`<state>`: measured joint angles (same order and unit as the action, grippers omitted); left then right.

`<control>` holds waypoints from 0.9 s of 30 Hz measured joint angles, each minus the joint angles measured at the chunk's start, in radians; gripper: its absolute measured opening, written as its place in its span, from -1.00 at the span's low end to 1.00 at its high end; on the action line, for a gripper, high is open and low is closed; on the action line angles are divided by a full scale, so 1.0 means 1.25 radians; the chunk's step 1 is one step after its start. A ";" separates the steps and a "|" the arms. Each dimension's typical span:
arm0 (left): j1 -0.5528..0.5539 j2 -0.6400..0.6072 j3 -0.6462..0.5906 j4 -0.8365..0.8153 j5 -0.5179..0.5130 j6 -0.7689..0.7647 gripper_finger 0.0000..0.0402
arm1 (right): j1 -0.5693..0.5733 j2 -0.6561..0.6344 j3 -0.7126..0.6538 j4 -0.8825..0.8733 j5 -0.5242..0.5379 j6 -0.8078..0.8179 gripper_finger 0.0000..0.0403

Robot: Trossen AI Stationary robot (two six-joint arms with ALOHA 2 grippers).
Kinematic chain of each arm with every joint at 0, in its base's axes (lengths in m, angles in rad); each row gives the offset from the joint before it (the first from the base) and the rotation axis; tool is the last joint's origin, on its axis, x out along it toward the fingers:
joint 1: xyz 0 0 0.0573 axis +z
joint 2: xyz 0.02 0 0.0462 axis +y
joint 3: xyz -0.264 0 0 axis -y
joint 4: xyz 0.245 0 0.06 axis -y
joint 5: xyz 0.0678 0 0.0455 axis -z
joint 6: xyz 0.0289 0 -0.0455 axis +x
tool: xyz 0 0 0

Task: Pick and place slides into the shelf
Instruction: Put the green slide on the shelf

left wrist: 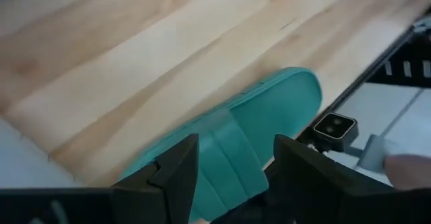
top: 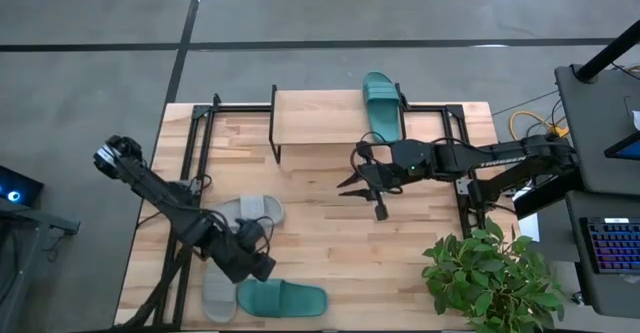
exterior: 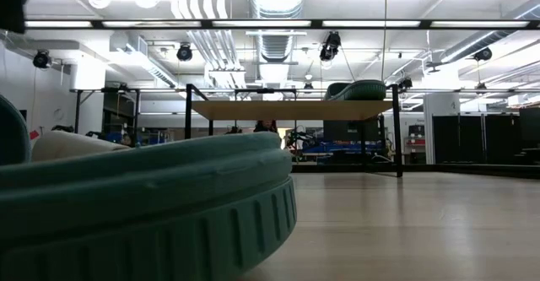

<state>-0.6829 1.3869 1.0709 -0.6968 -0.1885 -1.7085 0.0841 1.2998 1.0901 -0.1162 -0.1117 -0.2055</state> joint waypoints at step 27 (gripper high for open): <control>-0.167 0.145 -0.055 0.139 -0.021 -0.347 -0.11 | -0.013 -0.003 0.000 -0.006 0.000 -0.031 -0.62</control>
<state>-0.8913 1.5681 1.0022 -0.5227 -0.2150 -2.1425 0.0681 1.2964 1.0901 -0.1234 -0.1119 -0.2448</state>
